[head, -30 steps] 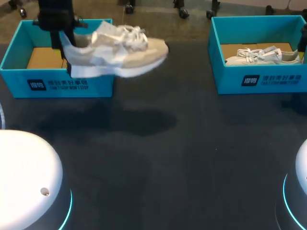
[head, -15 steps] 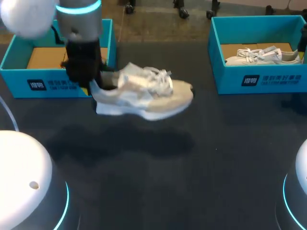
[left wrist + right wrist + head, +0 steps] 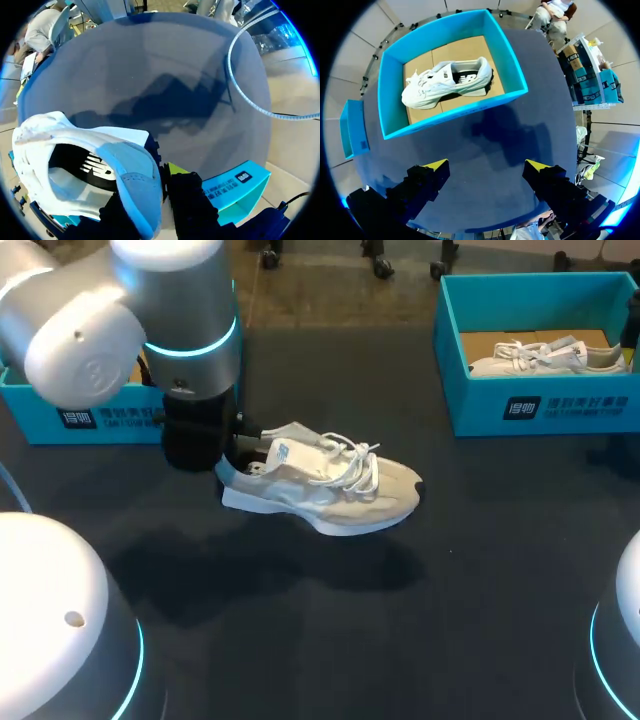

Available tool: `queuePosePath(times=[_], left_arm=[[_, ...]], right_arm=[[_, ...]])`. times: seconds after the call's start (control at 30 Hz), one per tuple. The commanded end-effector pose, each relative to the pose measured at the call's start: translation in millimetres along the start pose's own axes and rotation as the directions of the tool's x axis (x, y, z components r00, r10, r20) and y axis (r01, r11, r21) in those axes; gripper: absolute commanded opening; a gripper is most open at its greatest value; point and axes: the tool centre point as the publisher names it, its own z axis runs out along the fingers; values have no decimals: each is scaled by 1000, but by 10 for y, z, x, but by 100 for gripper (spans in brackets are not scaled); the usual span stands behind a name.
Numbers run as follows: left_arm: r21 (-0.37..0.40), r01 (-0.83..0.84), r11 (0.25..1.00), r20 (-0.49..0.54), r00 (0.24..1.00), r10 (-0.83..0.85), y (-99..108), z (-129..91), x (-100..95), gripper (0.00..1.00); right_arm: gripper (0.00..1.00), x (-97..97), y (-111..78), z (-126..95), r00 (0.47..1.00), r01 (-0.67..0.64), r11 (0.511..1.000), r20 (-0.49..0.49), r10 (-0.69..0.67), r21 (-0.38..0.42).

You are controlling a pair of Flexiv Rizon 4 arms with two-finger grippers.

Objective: Take the shoe out of the shoebox, open the shoe tongue, remove and reinsert the insole, then place the shoe into the shoebox

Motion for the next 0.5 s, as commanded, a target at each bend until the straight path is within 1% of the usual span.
queuePosePath(times=[0.03, 0.33, 0.37, 0.4, 0.47, 0.5], left_arm=[[-61, -2, 998, 12, 1000, 3, -40, 17, 14, 0], [-13, -21, 1000, -4, 1000, 21, -260, 374, -408, 0], [-1, -23, 1000, -5, 1000, 23, -271, 410, -450, 0], [-12, -24, 1000, -7, 1000, 24, -283, 448, -494, 0], [4, -32, 999, -2, 999, 32, -297, 498, -581, 0], [-4, -25, 1000, -5, 1000, 25, -298, 526, -631, 0]], right_arm=[[100, 5, 4, 3, 1000, 0, 1000, 2, 0, 0], [100, 5, 4, 3, 1000, 0, 1000, 2, 0, 0], [100, 5, 4, 3, 1000, 0, 1000, 2, 0, 0], [100, 5, 4, 3, 1000, 0, 1000, 2, 0, 0], [100, 5, 4, 3, 1000, 0, 1000, 2, 0, 0], [100, 5, 4, 3, 1000, 0, 1000, 2, 0, 0]])
